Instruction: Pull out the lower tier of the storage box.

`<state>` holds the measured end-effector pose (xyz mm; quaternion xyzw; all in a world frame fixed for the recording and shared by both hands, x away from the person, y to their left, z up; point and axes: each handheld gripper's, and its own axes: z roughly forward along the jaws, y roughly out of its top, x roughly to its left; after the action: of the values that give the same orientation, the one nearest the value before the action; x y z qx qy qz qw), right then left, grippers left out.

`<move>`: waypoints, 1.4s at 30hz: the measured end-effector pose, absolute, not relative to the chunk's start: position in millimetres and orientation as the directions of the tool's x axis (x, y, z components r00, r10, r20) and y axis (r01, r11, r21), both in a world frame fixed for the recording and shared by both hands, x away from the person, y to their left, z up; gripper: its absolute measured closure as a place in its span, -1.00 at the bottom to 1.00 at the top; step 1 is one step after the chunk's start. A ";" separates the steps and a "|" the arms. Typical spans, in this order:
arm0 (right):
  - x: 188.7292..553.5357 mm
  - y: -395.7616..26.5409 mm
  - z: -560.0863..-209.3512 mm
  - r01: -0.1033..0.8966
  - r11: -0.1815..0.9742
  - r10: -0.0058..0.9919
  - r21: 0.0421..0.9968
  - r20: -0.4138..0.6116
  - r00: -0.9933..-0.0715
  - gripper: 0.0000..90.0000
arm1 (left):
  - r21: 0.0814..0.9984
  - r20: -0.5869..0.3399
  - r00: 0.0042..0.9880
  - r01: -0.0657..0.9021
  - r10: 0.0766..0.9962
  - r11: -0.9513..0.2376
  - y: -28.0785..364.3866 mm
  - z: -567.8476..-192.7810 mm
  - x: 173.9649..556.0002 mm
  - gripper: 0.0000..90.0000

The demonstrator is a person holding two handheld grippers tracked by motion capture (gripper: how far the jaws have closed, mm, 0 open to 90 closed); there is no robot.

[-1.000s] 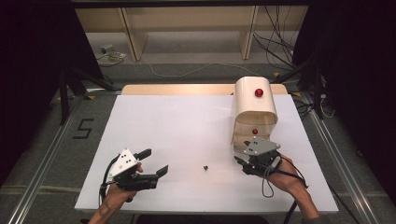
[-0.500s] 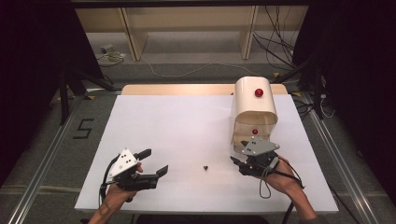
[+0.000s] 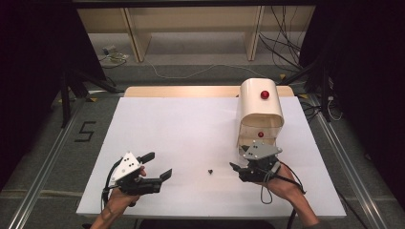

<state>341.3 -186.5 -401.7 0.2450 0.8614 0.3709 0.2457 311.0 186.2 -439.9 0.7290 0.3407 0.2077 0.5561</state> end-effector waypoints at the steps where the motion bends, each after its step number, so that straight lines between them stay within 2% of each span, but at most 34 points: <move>1: 341.0 -185.5 -402.2 0.240 0.604 0.603 0.760 -0.239 -0.761 -0.23 | 0.952 -0.077 0.681 0.266 0.728 -0.148 186.2 -439.9 311.1 -0.68; 23: 340.9 -166.2 -412.0 0.275 0.579 0.597 0.768 -0.170 -0.784 -0.23 | 0.952 -0.077 0.682 0.266 0.728 -0.149 185.9 -440.1 311.0 -0.68; 42: 343.4 -148.1 -426.4 0.347 0.552 0.641 0.758 -0.120 -0.758 -0.22 | 0.952 -0.077 0.682 0.266 0.728 -0.149 186.0 -440.1 311.0 -0.68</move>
<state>343.4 -148.1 -426.4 0.2875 0.8589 0.3761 0.1956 311.0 186.0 -440.1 0.7289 0.3409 0.2073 0.5563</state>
